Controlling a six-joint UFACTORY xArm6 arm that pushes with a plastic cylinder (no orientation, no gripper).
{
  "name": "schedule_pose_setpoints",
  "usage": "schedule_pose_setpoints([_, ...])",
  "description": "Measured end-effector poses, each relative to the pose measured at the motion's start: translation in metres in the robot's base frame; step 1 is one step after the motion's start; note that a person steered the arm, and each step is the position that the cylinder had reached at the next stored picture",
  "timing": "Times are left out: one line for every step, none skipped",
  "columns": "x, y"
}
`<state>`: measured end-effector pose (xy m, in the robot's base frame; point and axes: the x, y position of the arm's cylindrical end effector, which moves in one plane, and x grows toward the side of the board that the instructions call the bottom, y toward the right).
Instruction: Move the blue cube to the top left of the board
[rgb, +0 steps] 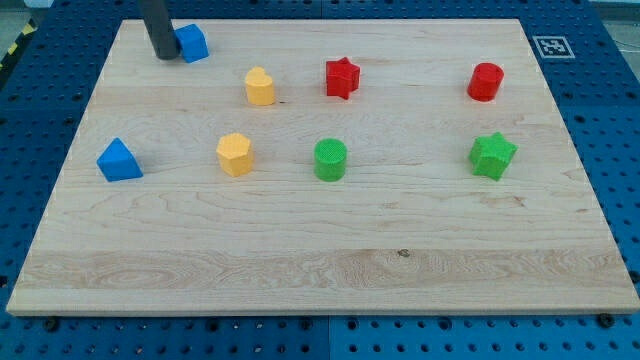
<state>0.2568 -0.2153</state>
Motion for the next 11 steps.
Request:
schedule_pose_setpoints([-0.003,0.0])
schedule_pose_setpoints([0.005,0.019])
schedule_pose_setpoints([0.007,0.046])
schedule_pose_setpoints([0.036,0.055])
schedule_pose_setpoints([0.038,0.1])
schedule_pose_setpoints([0.0,0.136])
schedule_pose_setpoints([-0.023,0.138])
schedule_pose_setpoints([-0.025,0.108])
schedule_pose_setpoints([-0.025,0.073])
schedule_pose_setpoints([-0.025,0.049])
schedule_pose_setpoints([-0.015,0.081])
